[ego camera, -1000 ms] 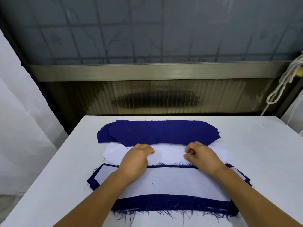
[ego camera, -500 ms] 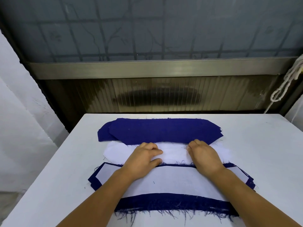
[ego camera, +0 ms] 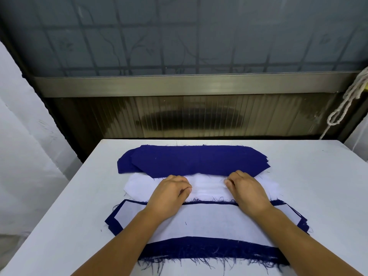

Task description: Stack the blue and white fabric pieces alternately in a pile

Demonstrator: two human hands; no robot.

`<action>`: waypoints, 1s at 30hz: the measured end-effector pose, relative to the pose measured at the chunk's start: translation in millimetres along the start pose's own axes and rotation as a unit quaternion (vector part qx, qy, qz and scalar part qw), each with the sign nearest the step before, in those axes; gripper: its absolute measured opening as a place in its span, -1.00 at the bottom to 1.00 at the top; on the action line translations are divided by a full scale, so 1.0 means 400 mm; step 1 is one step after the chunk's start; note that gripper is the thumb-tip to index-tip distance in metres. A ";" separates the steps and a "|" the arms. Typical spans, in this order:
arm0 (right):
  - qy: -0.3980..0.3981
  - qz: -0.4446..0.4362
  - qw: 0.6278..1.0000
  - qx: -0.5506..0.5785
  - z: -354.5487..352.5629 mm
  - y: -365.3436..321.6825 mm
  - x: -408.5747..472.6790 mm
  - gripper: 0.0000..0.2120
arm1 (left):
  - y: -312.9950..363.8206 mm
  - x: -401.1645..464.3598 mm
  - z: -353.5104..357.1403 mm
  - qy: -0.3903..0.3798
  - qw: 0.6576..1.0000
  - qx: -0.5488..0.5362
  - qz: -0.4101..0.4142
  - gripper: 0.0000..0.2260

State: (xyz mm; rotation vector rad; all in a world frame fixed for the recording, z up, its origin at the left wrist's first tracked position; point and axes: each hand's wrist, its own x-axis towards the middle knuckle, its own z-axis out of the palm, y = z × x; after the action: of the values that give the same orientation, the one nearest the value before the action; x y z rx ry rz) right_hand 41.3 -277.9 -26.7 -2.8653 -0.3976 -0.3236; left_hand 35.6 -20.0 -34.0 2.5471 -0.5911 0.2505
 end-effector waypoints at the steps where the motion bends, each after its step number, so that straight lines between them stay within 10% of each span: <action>1: 0.004 0.012 0.999 0.044 -0.002 -0.002 -0.002 -0.83 | -0.001 0.000 0.001 0.001 1.000 0.001 -0.003 -0.81; 30: 0.056 0.089 0.991 0.082 -0.030 0.022 -0.016 -0.84 | -0.108 -0.049 -0.150 -0.008 0.978 0.083 -0.190 -0.84</action>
State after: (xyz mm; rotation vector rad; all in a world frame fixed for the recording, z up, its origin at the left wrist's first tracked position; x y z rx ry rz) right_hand 35.7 -291.0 -18.5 -2.6823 -0.1386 -0.3953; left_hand 34.1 51.7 -7.2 2.7605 -0.0816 0.1468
